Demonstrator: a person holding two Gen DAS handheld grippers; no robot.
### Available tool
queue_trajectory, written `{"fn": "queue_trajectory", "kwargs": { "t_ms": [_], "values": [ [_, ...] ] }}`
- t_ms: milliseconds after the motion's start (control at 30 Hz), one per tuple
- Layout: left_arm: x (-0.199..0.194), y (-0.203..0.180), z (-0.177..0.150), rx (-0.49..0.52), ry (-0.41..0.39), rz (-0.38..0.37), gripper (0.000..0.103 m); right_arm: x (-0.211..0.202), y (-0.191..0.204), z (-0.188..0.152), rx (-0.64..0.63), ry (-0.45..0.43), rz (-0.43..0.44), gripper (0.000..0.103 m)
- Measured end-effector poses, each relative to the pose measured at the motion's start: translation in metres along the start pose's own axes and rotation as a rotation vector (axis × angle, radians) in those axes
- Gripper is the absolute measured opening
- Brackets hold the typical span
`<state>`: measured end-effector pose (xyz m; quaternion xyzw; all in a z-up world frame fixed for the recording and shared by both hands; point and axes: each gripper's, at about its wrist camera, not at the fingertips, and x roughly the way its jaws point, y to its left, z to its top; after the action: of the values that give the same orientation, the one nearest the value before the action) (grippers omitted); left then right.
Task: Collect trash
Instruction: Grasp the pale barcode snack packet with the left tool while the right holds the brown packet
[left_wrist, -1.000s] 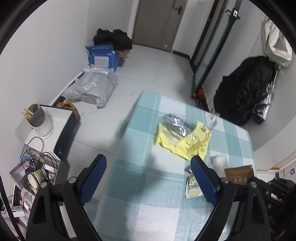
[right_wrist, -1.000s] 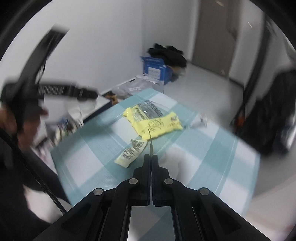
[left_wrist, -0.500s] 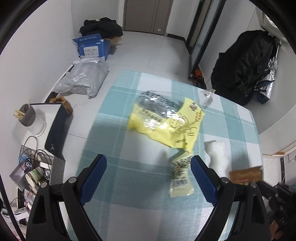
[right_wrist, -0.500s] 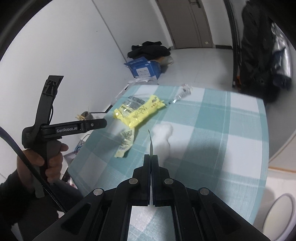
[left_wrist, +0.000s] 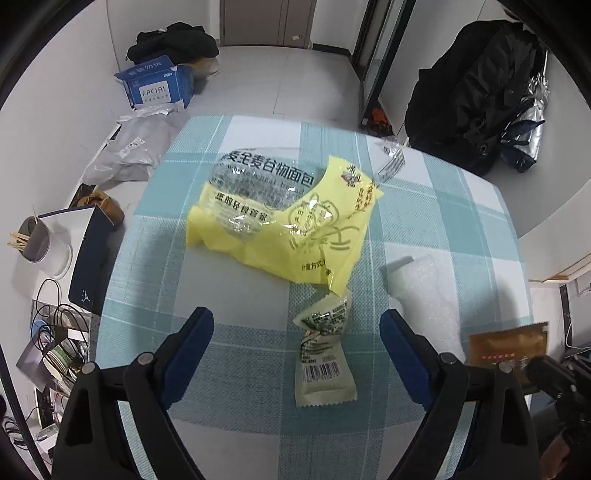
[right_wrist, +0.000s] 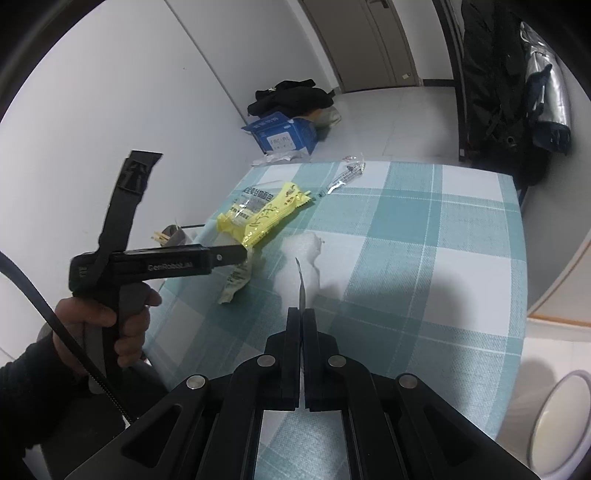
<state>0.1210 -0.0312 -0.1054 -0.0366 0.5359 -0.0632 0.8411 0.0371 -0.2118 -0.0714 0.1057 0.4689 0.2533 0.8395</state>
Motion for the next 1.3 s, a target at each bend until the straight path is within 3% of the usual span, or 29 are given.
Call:
{"fn": "queue_trajectory", "kwargs": {
  "t_ms": [67, 100, 267, 433, 667, 967, 1300],
  "values": [
    [0.002, -0.002, 0.001, 0.010, 0.002, -0.001, 0.079, -0.003, -0.001, 0.000, -0.004, -0.005, 0.006, 0.000],
    [0.004, -0.004, 0.001, 0.021, 0.005, -0.002, 0.065, -0.004, -0.002, 0.000, -0.005, -0.008, 0.008, 0.000],
    [0.008, -0.010, 0.001, 0.048, 0.017, 0.006, 0.058, -0.010, -0.004, 0.002, -0.003, -0.024, 0.017, 0.000],
    [0.010, -0.016, -0.001, 0.074, 0.037, 0.004, 0.028, -0.014, -0.004, 0.001, -0.011, -0.028, 0.016, 0.000],
    [0.009, -0.018, -0.005, 0.075, 0.039, -0.014, 0.022, -0.015, -0.004, 0.001, -0.015, -0.026, 0.015, 0.000],
    [-0.002, -0.012, -0.010, 0.047, 0.035, -0.073, 0.021, -0.013, -0.002, 0.002, -0.019, -0.027, 0.004, 0.000],
    [-0.032, 0.014, -0.015, -0.054, -0.024, -0.160, 0.021, -0.021, 0.008, 0.001, -0.021, -0.057, -0.006, 0.000]
  ]
}}
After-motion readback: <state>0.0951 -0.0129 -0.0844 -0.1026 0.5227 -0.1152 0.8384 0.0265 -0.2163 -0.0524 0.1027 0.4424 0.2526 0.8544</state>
